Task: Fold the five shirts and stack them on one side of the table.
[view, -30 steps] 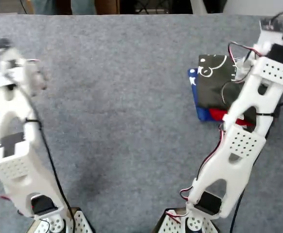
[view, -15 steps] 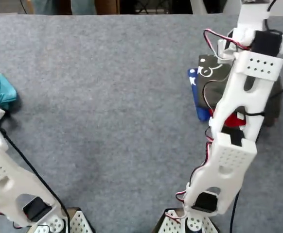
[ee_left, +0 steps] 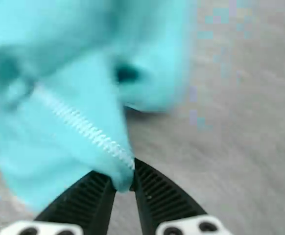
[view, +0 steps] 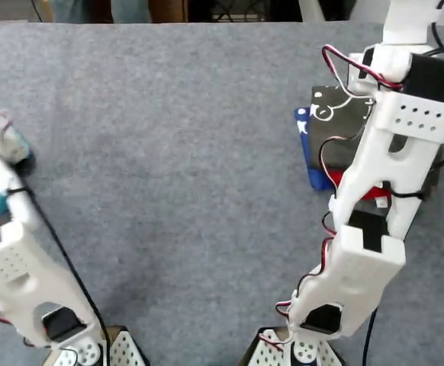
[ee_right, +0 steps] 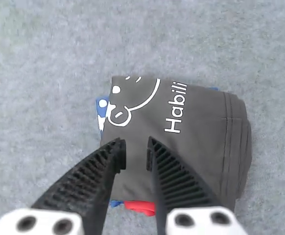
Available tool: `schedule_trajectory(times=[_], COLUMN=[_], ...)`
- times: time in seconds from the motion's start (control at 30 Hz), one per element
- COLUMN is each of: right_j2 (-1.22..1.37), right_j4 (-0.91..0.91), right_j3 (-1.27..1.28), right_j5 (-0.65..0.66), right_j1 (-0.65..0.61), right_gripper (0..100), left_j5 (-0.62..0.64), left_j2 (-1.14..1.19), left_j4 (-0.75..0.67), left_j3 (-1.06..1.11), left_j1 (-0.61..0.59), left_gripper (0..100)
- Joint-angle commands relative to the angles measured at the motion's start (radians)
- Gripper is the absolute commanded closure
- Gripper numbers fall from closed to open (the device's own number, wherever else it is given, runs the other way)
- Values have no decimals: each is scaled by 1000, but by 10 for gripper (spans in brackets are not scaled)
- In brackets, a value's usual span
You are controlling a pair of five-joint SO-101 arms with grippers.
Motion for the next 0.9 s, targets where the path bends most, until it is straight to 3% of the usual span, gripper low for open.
schedule_trajectory(times=[0.0, 0.13, 0.23, 0.33, 0.4, 0.5, 0.6, 0.73, 0.87], right_j2=[-79, -88, -96, -110, -113, -105, -104, -105, -101], right_j4=[5, 5, 5, 5, 5, 5, 5, 3, -5], right_j3=[2, 2, 2, 2, 2, 2, 28, 134, 232], right_j5=[-35, -35, -35, -34, -34, -34, -34, -34, -41], right_j1=[-6, -11, -5, -5, -5, -14, -40, -146, -342], right_gripper=[910, 910, 910, 910, 910, 909, 874, 710, 636], left_j5=[-106, -227, -402, -582, -598, -601, -586, -462, -301], left_j2=[-126, -227, -298, -407, -523, -701, -815, -927, -1036], left_j4=[83, 183, 265, 330, 330, 327, 327, 327, 325], left_j3=[-45, -42, -42, -28, -22, -21, 30, 99, 104], left_j1=[295, 630, 851, 1015, 1075, 1099, 1059, 881, 671], left_gripper=[973, 973, 973, 973, 973, 960, 876, 707, 696])
